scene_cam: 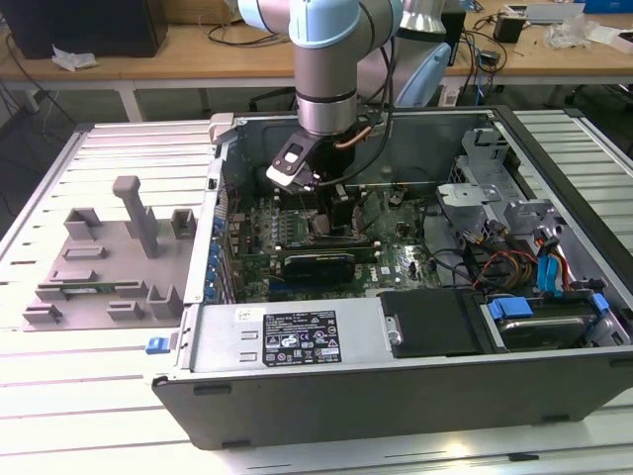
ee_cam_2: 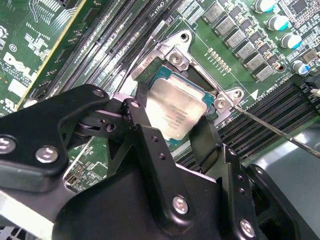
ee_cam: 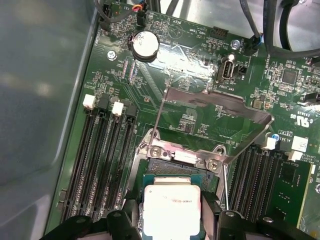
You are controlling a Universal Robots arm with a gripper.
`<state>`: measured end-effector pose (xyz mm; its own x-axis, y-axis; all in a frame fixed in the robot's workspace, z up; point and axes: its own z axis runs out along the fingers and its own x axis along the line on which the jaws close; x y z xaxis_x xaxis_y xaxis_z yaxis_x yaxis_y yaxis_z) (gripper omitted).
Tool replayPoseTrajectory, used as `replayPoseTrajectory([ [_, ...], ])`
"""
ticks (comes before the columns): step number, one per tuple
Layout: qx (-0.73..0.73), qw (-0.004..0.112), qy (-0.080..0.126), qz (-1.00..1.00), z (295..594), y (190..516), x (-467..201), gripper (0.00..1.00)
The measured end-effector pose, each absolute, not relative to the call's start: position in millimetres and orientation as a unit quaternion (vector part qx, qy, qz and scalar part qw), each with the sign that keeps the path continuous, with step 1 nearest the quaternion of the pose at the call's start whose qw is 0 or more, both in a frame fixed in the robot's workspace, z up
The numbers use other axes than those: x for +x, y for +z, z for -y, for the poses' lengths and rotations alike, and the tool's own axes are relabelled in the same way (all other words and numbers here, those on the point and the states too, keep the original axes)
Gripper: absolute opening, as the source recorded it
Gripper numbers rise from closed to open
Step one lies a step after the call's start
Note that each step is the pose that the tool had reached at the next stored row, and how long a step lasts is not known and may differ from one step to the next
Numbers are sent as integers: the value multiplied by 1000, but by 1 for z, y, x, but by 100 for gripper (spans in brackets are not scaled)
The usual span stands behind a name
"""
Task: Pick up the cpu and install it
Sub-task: 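Place the cpu into insertion slot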
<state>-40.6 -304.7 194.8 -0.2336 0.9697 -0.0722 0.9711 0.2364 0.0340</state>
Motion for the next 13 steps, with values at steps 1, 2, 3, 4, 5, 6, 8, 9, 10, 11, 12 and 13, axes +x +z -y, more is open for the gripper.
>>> replayPoseTrajectory([
  [1,618,39,-9,-785,305,195,-41,59],
  [2,618,39,-9,-785,305,195,-41,59],
  [3,618,39,-9,-785,305,195,-41,59],
  [4,618,39,-9,-785,305,195,-41,59],
  [5,618,39,-9,-785,305,195,-41,59],
  [6,618,39,-9,-785,305,195,-41,59],
  [8,618,39,-9,-785,305,195,-41,59],
  [9,618,39,-9,-785,305,195,-41,59],
  [10,618,39,-9,-785,305,196,-41,59],
  [11,618,39,-9,-785,305,198,-41,59],
  [12,618,39,-9,-785,305,198,-41,59],
  [13,618,39,-9,-785,305,198,-41,59],
])
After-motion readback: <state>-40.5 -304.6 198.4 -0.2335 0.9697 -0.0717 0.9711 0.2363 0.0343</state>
